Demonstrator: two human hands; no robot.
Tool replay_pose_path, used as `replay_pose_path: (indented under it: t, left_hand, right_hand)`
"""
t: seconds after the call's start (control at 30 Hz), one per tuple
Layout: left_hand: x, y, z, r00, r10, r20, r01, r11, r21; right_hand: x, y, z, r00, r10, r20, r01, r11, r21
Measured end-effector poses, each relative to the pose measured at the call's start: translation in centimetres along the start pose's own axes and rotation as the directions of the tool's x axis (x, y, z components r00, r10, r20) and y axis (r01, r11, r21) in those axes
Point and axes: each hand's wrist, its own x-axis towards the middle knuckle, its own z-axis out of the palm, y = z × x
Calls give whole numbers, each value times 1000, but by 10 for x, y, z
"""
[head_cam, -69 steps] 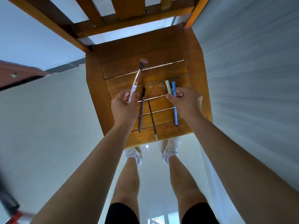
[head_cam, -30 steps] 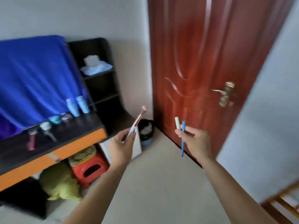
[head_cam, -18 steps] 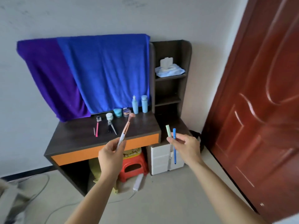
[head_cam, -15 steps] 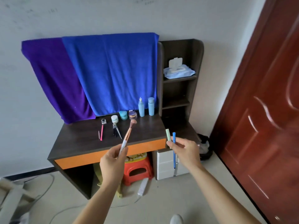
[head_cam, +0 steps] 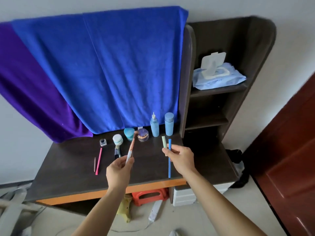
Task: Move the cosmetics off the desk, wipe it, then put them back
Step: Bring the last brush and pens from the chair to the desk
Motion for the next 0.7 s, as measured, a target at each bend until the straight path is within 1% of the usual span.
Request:
replay_pose_path:
  t: [0.13,0.23,0.33,0.4,0.57,0.7]
  left_hand:
    - [36,-22,20,990,-141,-5,141,990,1]
    - [61,-47,33,974,-226,-12,226,973,43]
    - [92,-78,49,952,-305,20,300,946,123]
    - [108,-90,59,945,-325,36,314,934,172]
    - [142,-107,78,940,-340,15,325,910,257]
    - [150,-111,81,949,-315,-19,303,893,334]
  right_hand:
    - [44,19,27,995,83,54,-79,994,-73]
    - [64,40,50,989,128,69,-117,983,-143]
    - [84,67,75,975,206,79,-187,961,-202]
    - [95,81,89,966,249,74,-228,950,-215]
    - [126,104,120,953,294,70,-265,925,-272]
    - [137,115,131,952,300,70,-251,888,-385]
